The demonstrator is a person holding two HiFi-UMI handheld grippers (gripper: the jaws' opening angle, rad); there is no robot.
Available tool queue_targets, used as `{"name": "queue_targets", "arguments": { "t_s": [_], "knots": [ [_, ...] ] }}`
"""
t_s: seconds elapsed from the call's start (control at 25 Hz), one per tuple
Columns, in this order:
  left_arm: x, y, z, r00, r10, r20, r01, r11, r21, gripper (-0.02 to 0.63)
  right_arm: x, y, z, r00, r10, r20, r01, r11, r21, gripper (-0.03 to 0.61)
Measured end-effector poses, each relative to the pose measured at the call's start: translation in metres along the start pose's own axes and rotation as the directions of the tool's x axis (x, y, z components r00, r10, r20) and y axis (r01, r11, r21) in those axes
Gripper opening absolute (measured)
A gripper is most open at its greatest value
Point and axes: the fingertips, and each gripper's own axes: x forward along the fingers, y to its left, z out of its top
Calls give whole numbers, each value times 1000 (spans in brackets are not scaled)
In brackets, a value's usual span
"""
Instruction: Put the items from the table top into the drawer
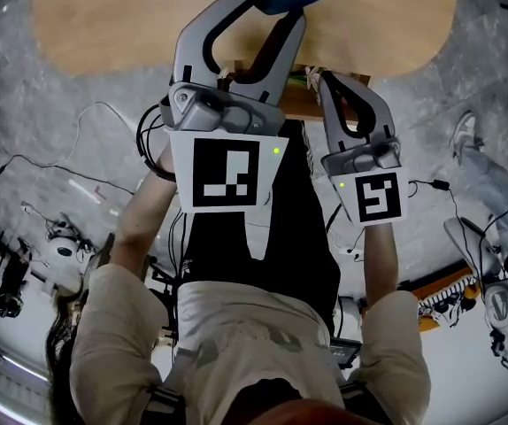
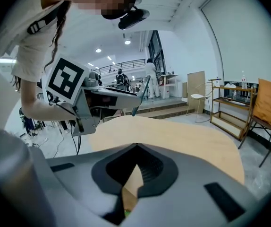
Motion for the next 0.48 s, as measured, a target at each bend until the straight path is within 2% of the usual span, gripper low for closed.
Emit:
{"name": "queue_targets", "arguments": {
  "t_s": [0.12, 0.24, 0.36, 0.48],
  "knots": [
    [-1, -4, -2, 1000, -10, 4, 10, 1000, 16, 153, 0, 3, -3, 1000, 2, -4, -2, 1000, 5, 2],
    [-3, -13, -16, 999, -40, -27, 41, 999, 30, 153, -2, 3, -8, 1000, 1, -18, 0, 1000, 9, 2],
    [-8, -31, -47, 992, -82, -97, 88, 994, 58, 153, -4, 1, -14, 999, -4, -35, 4, 1000, 13, 2],
    [-18, -62, -91, 967, -165, -196, 188, 977, 103, 153, -5, -1, -22, 999, -5, -49, 6, 1000, 10, 2]
  ]
}}
